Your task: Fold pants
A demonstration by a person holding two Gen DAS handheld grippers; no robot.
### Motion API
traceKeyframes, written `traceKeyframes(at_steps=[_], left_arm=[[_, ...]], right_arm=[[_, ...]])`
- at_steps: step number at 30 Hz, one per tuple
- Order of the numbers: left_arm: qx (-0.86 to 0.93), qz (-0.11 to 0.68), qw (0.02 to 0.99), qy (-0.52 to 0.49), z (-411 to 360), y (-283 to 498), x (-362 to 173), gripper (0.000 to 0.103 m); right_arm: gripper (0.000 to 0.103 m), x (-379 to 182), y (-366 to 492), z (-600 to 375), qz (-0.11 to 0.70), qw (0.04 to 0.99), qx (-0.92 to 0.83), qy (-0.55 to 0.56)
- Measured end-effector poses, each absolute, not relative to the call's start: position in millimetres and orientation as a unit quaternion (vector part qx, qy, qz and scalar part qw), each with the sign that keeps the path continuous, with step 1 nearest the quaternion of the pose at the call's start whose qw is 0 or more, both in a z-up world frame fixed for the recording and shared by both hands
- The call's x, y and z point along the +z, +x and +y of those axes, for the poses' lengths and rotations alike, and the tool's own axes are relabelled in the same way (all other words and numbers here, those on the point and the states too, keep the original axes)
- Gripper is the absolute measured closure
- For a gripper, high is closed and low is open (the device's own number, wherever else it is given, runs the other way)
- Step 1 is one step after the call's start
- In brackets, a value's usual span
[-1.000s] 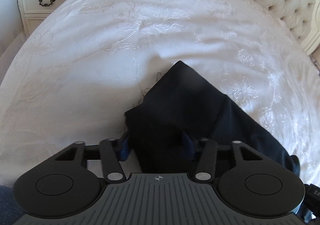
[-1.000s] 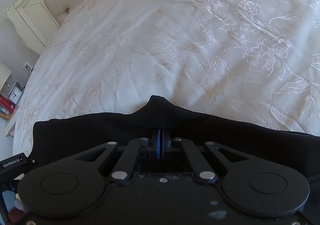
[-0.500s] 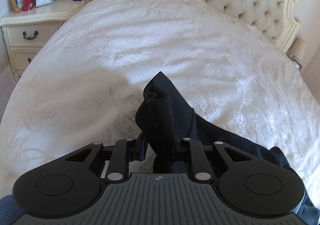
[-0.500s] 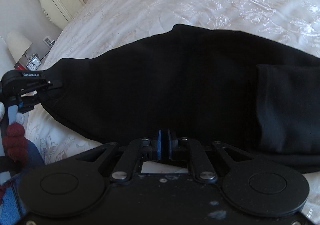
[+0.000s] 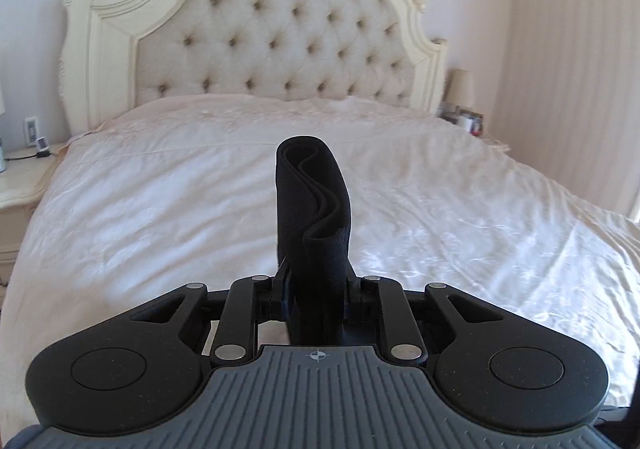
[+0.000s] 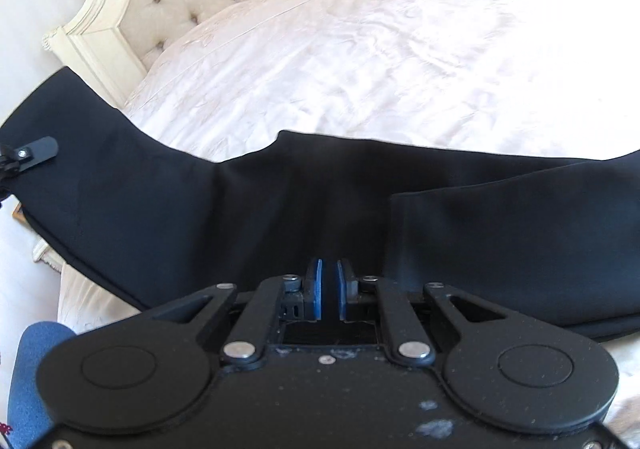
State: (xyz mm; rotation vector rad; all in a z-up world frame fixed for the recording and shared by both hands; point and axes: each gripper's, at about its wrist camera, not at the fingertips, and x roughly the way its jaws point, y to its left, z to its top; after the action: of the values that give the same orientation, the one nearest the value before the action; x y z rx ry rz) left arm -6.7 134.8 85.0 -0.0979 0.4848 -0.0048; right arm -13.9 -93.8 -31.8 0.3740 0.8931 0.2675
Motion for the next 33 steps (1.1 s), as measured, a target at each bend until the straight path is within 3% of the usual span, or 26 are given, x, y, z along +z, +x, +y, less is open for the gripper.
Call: traceKeyframes(at_steps=[5, 15, 22, 28, 33], left_arm=[[-0.089, 0.254, 0.963, -0.022, 62, 5, 71, 0.083], [-0.173, 0.385, 0.907, 0.001, -14, 42, -20, 0.074], [-0.244, 0.366, 0.896, -0.059, 3, 34, 4, 0.062], [-0.201, 0.313, 0.927, -0.041, 24, 22, 35, 0.055], [-0.109, 0.319, 0.942, 0.003, 63, 26, 36, 0.053]], right_arm=[[0.092, -32, -16, -146, 0.436, 0.875, 0.056, 0.204], [0.084, -22, -19, -201, 0.444, 0.862, -0.051, 0.238], [0.068, -19, -17, -209, 0.412, 0.863, -0.064, 0.287], [0.062, -13, -10, -209, 0.388, 0.858, -0.047, 0.334], [0.059, -14, 0, -184, 0.392, 0.865, 0.006, 0.314]])
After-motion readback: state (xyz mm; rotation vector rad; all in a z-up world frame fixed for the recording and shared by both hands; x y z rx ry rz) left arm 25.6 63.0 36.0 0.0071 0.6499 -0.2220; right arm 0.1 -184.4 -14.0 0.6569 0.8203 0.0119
